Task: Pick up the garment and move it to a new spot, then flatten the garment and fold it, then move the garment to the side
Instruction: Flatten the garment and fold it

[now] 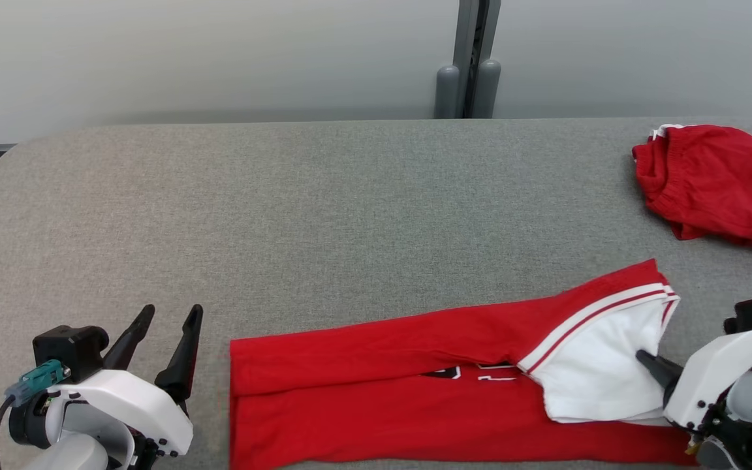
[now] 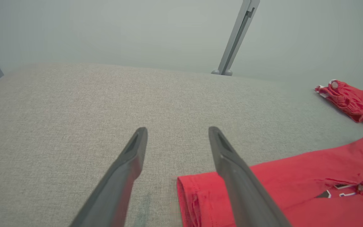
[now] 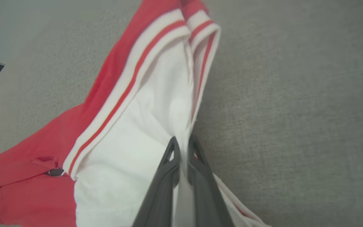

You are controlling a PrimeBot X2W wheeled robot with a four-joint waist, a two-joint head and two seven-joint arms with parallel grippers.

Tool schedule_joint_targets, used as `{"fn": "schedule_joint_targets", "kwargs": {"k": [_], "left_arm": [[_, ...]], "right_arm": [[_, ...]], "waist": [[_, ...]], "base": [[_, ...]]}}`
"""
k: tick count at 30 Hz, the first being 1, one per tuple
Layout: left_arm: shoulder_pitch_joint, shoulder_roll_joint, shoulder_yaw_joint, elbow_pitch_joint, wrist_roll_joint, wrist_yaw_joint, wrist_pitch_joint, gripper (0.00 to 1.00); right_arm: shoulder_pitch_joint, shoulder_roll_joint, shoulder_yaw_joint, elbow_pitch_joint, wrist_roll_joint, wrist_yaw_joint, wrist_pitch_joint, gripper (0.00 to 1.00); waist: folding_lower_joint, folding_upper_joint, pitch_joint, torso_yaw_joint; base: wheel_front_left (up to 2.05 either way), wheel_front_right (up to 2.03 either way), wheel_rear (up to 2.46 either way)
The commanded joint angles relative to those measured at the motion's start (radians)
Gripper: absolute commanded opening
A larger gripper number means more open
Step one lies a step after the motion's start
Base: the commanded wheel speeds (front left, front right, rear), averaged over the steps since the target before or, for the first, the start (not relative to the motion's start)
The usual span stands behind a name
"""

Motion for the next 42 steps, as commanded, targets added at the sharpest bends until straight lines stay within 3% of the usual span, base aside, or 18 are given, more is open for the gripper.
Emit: {"fn": "schedule_joint_targets", "kwargs": {"k": [1, 9, 17, 24, 32, 42], "left_arm": [[0.006, -0.003, 0.011, -0.001, 0.017, -0.006, -0.003, 1.00], [0.033, -0.035, 0.070, 0.000, 0.071, -0.012, -0.003, 1.00], [0.063, -0.070, 0.120, 0.012, 0.118, -0.023, -0.003, 1.00], [0.093, -0.105, 0.181, 0.017, 0.180, -0.038, -0.002, 1.00], [0.153, -0.164, 0.253, 0.038, 0.231, -0.070, -0.002, 1.00], [0.166, -0.211, 0.272, 0.081, 0.273, -0.106, -0.002, 1.00]], "right_arm": [[-0.005, -0.019, -0.025, -0.018, -0.016, 0.000, 0.009, 0.00], [-0.020, -0.064, -0.129, -0.099, -0.102, 0.000, 0.057, 0.00], [-0.022, -0.055, -0.168, -0.189, -0.130, 0.000, 0.112, 0.00], [-0.020, -0.033, -0.146, -0.281, -0.053, 0.000, 0.178, 0.00], [0.042, 0.014, -0.087, -0.375, 0.086, 0.000, 0.246, 0.00], [0.083, 0.040, -0.018, -0.326, 0.239, 0.000, 0.226, 0.00]], "waist": [[0.0000, -0.0001, -0.003, -0.007], [0.0000, -0.0001, -0.023, -0.042], [0.0000, -0.0001, -0.038, -0.063], [0.0000, -0.0001, -0.055, -0.054], [0.0000, -0.0001, -0.064, 0.005], [0.0000, -0.0001, -0.070, 0.107]], "base": [[0.00, 0.00, 0.00], [0.00, 0.00, 0.00], [0.00, 0.00, 0.00], [0.00, 0.00, 0.00], [0.00, 0.00, 0.00], [0.00, 0.00, 0.00]]}}
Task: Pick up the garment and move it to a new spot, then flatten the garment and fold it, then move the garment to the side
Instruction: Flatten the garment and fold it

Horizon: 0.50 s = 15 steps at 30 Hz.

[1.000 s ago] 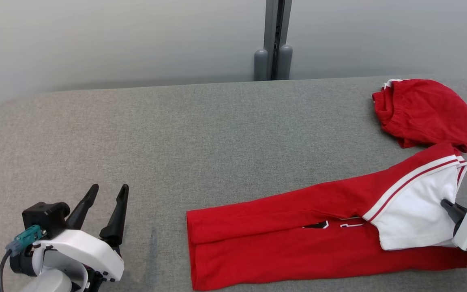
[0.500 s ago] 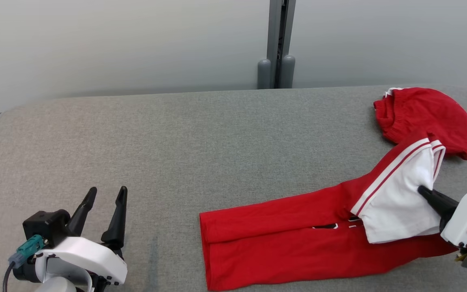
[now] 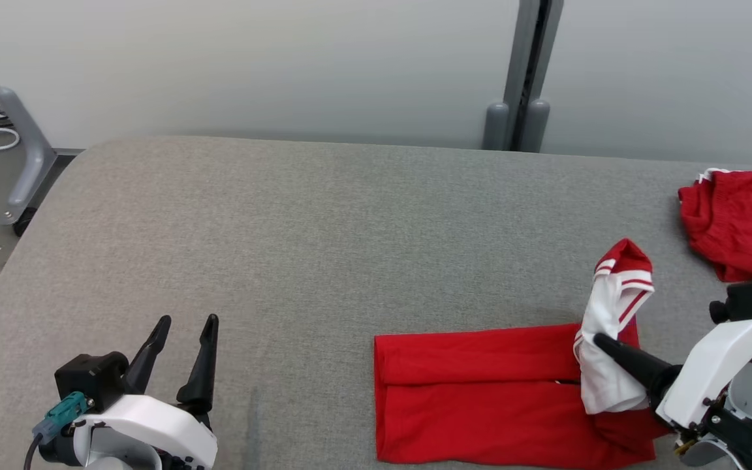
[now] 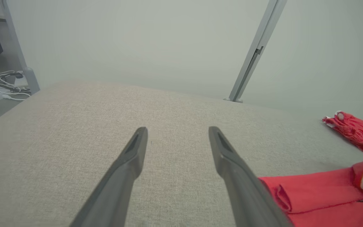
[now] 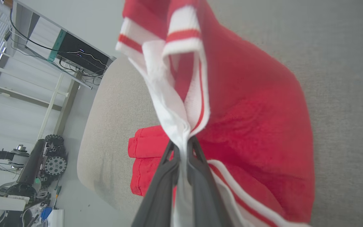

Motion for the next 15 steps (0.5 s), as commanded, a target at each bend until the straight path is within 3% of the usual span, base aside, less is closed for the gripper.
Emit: {"fn": "schedule_joint_targets", "kwargs": {"k": [1, 15], "left_arm": [[0.008, -0.004, 0.011, 0.004, 0.008, -0.005, -0.001, 1.00], [0.011, -0.038, 0.033, 0.046, 0.042, -0.050, -0.001, 1.00]], "right_arm": [[0.016, 0.002, 0.006, 0.009, 0.011, 0.001, -0.015, 0.00], [-0.035, 0.001, 0.135, 0.210, 0.134, 0.001, -0.144, 0.00]], "waist": [[0.0000, -0.0001, -0.005, 0.024], [0.0000, -0.0001, -0.030, 0.160]], "base": [[0.00, 0.00, 0.00], [0.00, 0.00, 0.00]]}}
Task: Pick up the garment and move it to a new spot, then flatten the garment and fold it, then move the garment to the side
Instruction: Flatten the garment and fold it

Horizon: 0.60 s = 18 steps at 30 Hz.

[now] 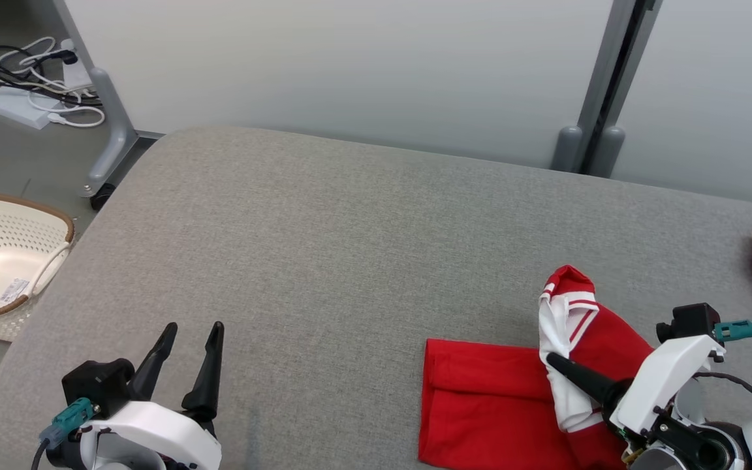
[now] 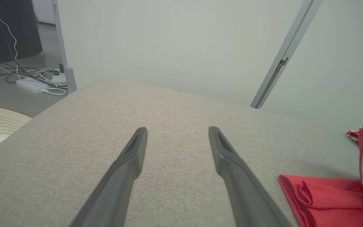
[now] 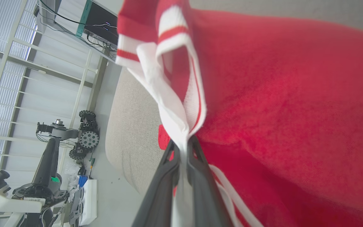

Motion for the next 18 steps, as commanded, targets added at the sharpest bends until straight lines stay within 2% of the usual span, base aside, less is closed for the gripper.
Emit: {"fn": "schedule_joint_targets", "kwargs": {"k": [1, 14, 17, 18], "left_arm": [[-0.006, -0.002, -0.002, 0.010, 0.009, -0.009, -0.001, 1.00], [-0.022, -0.005, -0.015, 0.037, 0.013, -0.026, 0.003, 1.00], [-0.025, -0.004, -0.015, 0.039, 0.012, -0.025, 0.003, 1.00], [-0.025, -0.003, -0.013, 0.039, 0.012, -0.025, 0.003, 1.00]], "right_arm": [[-0.020, -0.004, 0.013, 0.022, 0.024, 0.001, -0.022, 0.00], [-0.062, -0.004, 0.099, 0.144, 0.080, 0.001, -0.073, 0.00], [-0.074, -0.005, 0.120, 0.162, 0.092, 0.001, -0.080, 0.13], [-0.073, -0.004, 0.130, 0.170, 0.093, 0.001, -0.077, 0.30]], "waist": [[0.0000, 0.0000, -0.005, 0.028], [0.0000, 0.0000, -0.001, 0.106], [0.0000, 0.0000, 0.002, 0.107], [0.0000, 0.0000, 0.003, 0.104]], "base": [[0.00, 0.00, 0.00], [0.00, 0.00, 0.00], [0.00, 0.00, 0.00], [0.00, 0.00, 0.00]]}}
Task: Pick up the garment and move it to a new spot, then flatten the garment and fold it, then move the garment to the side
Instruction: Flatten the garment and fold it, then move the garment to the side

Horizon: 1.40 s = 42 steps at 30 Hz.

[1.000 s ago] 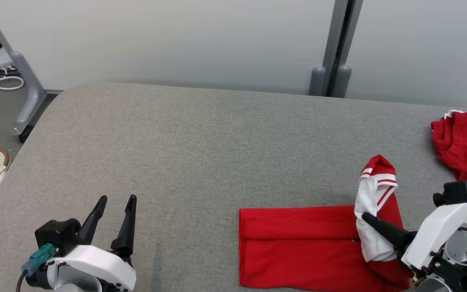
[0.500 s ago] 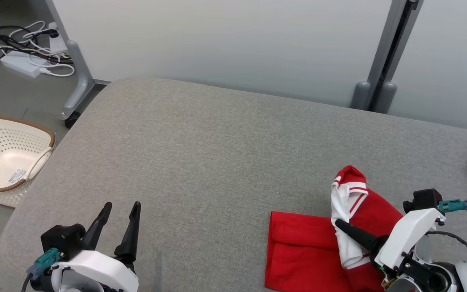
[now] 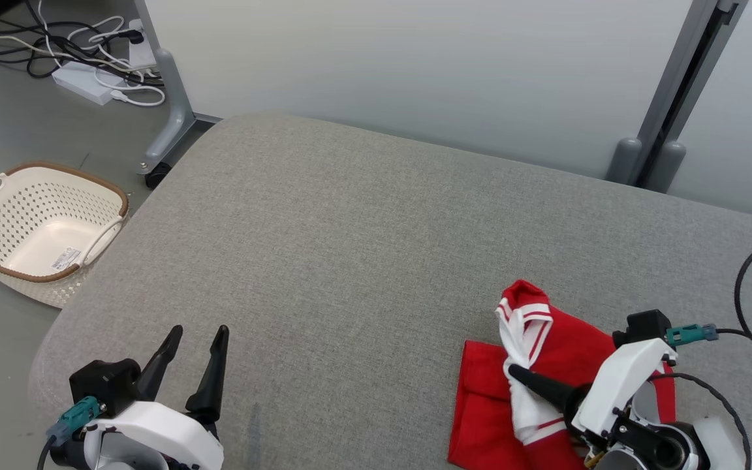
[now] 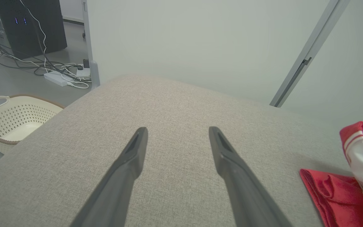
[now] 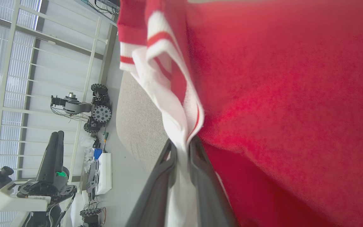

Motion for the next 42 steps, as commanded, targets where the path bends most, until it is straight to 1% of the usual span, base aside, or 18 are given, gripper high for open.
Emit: {"fn": "schedule_joint_targets", "kwargs": {"k": [1, 2, 3, 7, 12, 17, 23, 28, 30, 32, 36, 42], "left_arm": [[-0.011, 0.007, 0.006, 0.002, 0.004, -0.002, -0.002, 1.00], [-0.012, 0.007, 0.007, 0.002, 0.004, -0.001, -0.002, 1.00], [-0.013, 0.006, 0.008, 0.001, 0.004, 0.000, -0.002, 1.00], [-0.013, 0.001, 0.013, 0.000, 0.005, -0.005, -0.003, 1.00], [-0.017, -0.008, 0.023, 0.001, 0.012, -0.008, -0.006, 1.00], [-0.016, -0.022, 0.034, 0.004, 0.022, -0.015, -0.006, 1.00], [-0.021, -0.025, 0.048, 0.002, 0.033, -0.022, -0.007, 1.00], [-0.031, -0.030, 0.056, 0.000, 0.043, -0.031, -0.006, 1.00], [-0.030, -0.032, 0.058, 0.001, 0.045, -0.029, -0.006, 1.00], [-0.036, -0.036, 0.060, 0.003, 0.047, -0.032, -0.006, 1.00], [-0.049, -0.043, 0.063, 0.007, 0.055, -0.040, -0.006, 1.00], [-0.053, -0.055, 0.063, 0.018, 0.061, -0.048, -0.006, 1.00]], "right_arm": [[-0.006, -0.005, 0.012, 0.009, 0.006, 0.001, -0.001, 0.42], [-0.011, -0.006, 0.020, 0.009, 0.011, 0.001, -0.003, 0.95], [-0.018, -0.007, 0.028, 0.007, 0.015, 0.001, -0.008, 1.00], [-0.025, -0.006, 0.054, -0.022, 0.036, 0.001, -0.016, 1.00], [-0.040, -0.007, 0.043, -0.095, 0.021, 0.001, -0.054, 1.00], [-0.022, -0.031, 0.023, -0.182, 0.007, 0.001, -0.094, 1.00], [0.009, -0.075, -0.006, -0.223, -0.051, 0.001, -0.137, 1.00], [0.016, -0.096, -0.015, -0.202, -0.143, 0.001, -0.149, 1.00], [0.014, -0.095, -0.016, -0.192, -0.159, 0.001, -0.145, 1.00], [0.009, -0.100, -0.010, -0.168, -0.201, 0.001, -0.134, 1.00], [-0.005, -0.089, -0.005, -0.113, -0.268, 0.001, -0.092, 1.00], [-0.029, -0.061, -0.014, -0.057, -0.312, 0.001, -0.011, 1.00]], "waist": [[0.0000, 0.0000, 0.003, -0.006], [0.0000, 0.0000, 0.005, -0.011], [0.0000, 0.0000, 0.006, -0.018], [0.0000, 0.0000, 0.013, -0.053], [0.0000, 0.0000, 0.017, -0.112], [0.0000, 0.0000, 0.021, -0.181], [0.0000, 0.0000, 0.037, -0.253], [0.0000, 0.0000, 0.059, -0.299], [0.0000, 0.0000, 0.064, -0.306], [0.0000, 0.0000, 0.072, -0.316], [0.0000, 0.0000, 0.085, -0.324], [0.0000, 0.0000, 0.098, -0.319]], "base": [[0.00, 0.00, 0.00], [0.00, 0.00, 0.00], [0.00, 0.00, 0.00], [0.00, 0.00, 0.00], [0.00, 0.00, 0.00], [0.00, 0.00, 0.00], [0.00, 0.00, 0.00], [0.00, 0.00, 0.00], [0.00, 0.00, 0.00], [0.00, 0.00, 0.00], [0.00, 0.00, 0.00], [0.00, 0.00, 0.00]]}}
